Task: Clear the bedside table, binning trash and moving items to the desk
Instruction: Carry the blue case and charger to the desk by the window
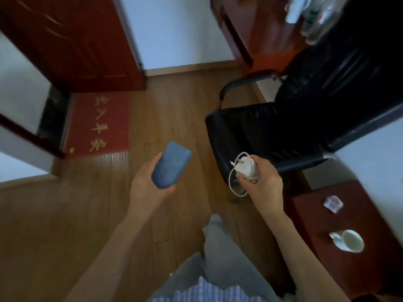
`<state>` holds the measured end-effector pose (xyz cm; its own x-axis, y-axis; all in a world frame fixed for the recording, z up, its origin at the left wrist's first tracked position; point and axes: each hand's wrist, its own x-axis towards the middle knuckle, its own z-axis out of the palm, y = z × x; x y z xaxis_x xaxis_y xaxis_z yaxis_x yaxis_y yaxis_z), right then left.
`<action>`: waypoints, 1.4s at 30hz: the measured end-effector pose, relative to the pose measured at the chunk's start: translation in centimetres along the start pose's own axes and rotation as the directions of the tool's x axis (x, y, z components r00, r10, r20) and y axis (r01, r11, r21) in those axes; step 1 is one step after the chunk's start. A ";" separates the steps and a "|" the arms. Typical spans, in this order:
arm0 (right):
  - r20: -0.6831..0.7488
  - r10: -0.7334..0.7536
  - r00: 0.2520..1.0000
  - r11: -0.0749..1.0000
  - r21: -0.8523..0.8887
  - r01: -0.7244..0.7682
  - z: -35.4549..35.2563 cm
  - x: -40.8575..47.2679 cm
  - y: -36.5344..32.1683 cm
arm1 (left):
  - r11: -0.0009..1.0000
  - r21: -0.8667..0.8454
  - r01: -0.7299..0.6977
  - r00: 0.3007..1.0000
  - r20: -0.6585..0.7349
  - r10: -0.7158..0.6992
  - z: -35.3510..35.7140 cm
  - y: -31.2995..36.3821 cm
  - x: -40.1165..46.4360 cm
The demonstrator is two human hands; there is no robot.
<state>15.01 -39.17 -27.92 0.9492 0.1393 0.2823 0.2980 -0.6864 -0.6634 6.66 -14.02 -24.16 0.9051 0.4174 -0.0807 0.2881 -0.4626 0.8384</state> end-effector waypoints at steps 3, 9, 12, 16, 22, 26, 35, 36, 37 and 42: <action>0.096 -0.099 0.990 0.995 0.020 0.098 2.6 2.9 -2.6 | 0.995 -0.088 0.042 0.992 -0.115 -0.052 -2.5 -0.8 0.3; 0.174 -0.230 0.957 0.972 0.083 0.219 7.1 11.0 -6.3 | 0.992 -0.107 0.064 0.976 -0.200 -0.084 -4.9 -1.2 5.2; 0.176 -0.253 0.951 0.965 0.109 0.237 8.9 16.0 -7.3 | 0.993 -0.118 0.005 0.988 -0.150 -0.023 -5.3 -0.8 10.4; 0.182 -0.265 0.947 0.961 0.133 0.243 10.7 23.5 -8.3 | 0.990 -0.130 -0.057 0.989 -0.142 0.038 -5.6 1.2 17.8; 0.168 -0.283 0.944 0.956 0.123 0.265 12.0 32.3 -8.9 | 0.990 -0.080 -0.114 0.978 -0.183 0.098 -6.3 2.6 26.4; 0.173 -0.241 0.955 0.968 0.116 0.223 13.5 36.4 -8.3 | 0.996 -0.052 -0.077 0.983 -0.172 0.067 -6.4 2.3 31.5; 0.149 -0.124 0.981 0.990 0.083 0.112 20.6 47.0 -7.8 | 0.993 -0.109 -0.049 0.999 -0.030 0.046 -7.6 0.9 48.6; 0.125 -0.111 0.986 0.992 0.079 0.102 21.5 48.3 -8.0 | 0.992 -0.113 -0.062 0.998 -0.010 0.061 -7.8 0.9 50.9; 0.094 -0.098 0.991 0.993 0.076 0.091 22.3 49.7 -8.3 | 0.990 -0.117 -0.076 0.997 0.010 0.077 -8.1 1.1 53.3; -0.010 0.090 0.996 0.988 0.124 -0.089 25.8 55.0 -9.2 | 0.984 -0.123 -0.131 0.983 0.116 0.146 -10.3 2.2 64.5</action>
<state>67.08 -6.80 -24.14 0.9712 0.0697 0.2277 0.2230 -0.6022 -0.7665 62.45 19.98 -21.98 0.9675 0.2520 -0.0198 0.1263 -0.4138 0.9015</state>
